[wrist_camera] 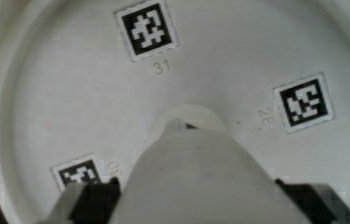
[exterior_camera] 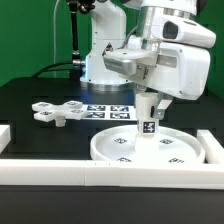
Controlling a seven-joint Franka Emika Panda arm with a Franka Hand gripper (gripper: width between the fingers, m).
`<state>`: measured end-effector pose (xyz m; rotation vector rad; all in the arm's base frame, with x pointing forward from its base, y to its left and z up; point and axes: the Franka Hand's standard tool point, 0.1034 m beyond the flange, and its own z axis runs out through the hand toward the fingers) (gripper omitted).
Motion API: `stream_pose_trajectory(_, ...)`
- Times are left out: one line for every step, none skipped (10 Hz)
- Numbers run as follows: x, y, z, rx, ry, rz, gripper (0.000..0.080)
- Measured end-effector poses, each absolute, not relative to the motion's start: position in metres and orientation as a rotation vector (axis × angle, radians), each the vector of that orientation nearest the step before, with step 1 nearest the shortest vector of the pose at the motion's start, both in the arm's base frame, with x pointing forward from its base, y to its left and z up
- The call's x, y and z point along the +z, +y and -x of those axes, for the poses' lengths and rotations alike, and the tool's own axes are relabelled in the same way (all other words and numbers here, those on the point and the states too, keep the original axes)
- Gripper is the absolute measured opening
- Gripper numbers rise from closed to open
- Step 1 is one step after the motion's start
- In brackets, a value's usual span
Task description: Assemble round table
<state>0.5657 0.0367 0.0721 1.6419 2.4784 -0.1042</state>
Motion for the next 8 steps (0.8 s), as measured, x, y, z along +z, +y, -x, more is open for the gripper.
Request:
stream_pose_trajectory(0.0718, 0.0385, -0.5644, -0.1, 2.378, -1.786, 0.0406)
stream_pose_trajectory(0.0717, 0.0394, -0.5629, -0.102, 2.232, -1.968, 0.0406)
stream_pose_trajectory(0.0714, 0.0398, -0.5613, -0.118, 2.094, -2.117, 0.0407)
stream_pose_trajectory(0.071, 0.0402, -0.5609, -0.125, 1.977, -2.229, 0.0407)
stream_pose_trajectory(0.0711, 0.0398, -0.5612, -0.124, 1.906, -2.293, 0.0407)
stream_pose_trajectory(0.0711, 0.04, -0.5612, -0.116, 1.838, -2.345, 0.0407)
stream_pose_trajectory(0.071, 0.0402, -0.5611, -0.108, 1.756, -2.405, 0.0407)
stream_pose_trajectory(0.0711, 0.0402, -0.5611, -0.102, 1.694, -2.447, 0.0407)
